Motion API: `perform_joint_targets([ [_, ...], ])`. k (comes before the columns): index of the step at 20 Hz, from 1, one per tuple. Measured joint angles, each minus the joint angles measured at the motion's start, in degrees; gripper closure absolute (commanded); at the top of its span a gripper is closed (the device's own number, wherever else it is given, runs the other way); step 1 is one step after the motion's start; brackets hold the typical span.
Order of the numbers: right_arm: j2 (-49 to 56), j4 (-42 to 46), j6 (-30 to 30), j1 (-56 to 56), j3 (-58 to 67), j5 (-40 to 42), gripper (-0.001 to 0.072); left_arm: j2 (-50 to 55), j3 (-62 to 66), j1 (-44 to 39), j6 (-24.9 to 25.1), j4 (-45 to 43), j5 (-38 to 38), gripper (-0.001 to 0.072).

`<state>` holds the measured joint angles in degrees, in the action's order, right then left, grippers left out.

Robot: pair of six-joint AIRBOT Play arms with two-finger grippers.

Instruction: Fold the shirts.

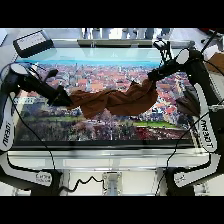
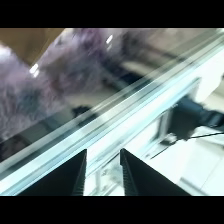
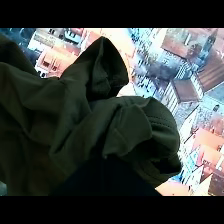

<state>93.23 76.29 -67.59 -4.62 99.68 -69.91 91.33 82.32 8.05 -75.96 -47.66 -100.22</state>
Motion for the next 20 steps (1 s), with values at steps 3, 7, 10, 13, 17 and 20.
perform_joint_targets([
  [3, 0.0, -1.38, 0.0, 0.0, 0.0, -0.44, 0.0681, -1.27, -7.08, -3.02, 0.83, -3.76, 6.21, 0.0155],
  [7, 0.0, -2.25, 0.02, 0.0, 0.0, -0.59, 0.0681, -1.27, -11.23, -4.76, -1.73, -1.73, 18.71, 0.0155],
  [10, 0.0, -2.47, 0.09, 0.02, 0.0, -0.55, 0.0681, -0.09, -12.17, -6.32, -3.72, -2.03, 25.68, 0.0157],
  [13, 0.0, -2.64, 0.11, 0.02, 0.0, -0.48, 0.0682, 1.73, -12.55, -8.83, -5.62, -6.38, 29.31, 0.0157],
  [17, 0.0, -2.73, 0.13, 0.02, 0.0, -0.5, 0.0681, 4.11, -12.72, -10.51, -9.49, -10.4, 32.52, 0.0157],
  [20, 0.0, -2.89, 0.13, 0.02, 0.0, -0.52, 0.0681, 5.42, -12.7, -10.95, -11.3, -10.67, 33.55, 0.0157],
])
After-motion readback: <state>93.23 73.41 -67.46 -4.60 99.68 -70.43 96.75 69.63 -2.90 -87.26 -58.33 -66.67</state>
